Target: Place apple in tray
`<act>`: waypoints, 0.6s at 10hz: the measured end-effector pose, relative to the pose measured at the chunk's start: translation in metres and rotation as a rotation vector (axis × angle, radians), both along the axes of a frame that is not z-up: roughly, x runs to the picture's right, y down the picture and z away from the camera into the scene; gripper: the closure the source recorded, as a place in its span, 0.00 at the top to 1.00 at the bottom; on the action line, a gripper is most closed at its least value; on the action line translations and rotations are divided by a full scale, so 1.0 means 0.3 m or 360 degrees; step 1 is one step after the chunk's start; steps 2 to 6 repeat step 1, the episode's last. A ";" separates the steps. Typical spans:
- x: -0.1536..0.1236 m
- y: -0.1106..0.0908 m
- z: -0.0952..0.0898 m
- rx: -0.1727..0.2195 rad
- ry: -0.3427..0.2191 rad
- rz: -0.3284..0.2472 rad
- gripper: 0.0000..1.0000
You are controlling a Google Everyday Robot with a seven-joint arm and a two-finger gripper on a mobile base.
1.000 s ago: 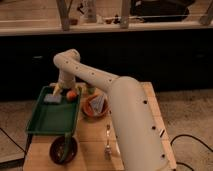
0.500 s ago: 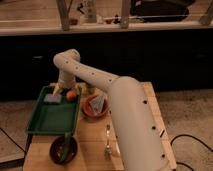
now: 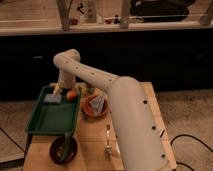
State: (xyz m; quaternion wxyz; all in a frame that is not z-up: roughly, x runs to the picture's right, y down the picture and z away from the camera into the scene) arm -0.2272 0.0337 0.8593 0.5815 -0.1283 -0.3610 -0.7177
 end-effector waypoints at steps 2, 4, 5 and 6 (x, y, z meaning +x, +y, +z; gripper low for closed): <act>0.000 0.000 0.000 0.0000 0.0000 0.0000 0.80; 0.000 0.000 0.000 0.0000 0.0000 0.0000 0.80; 0.000 0.000 0.000 0.0000 0.0000 0.0000 0.80; 0.000 0.000 0.000 0.0000 0.0000 0.0000 0.80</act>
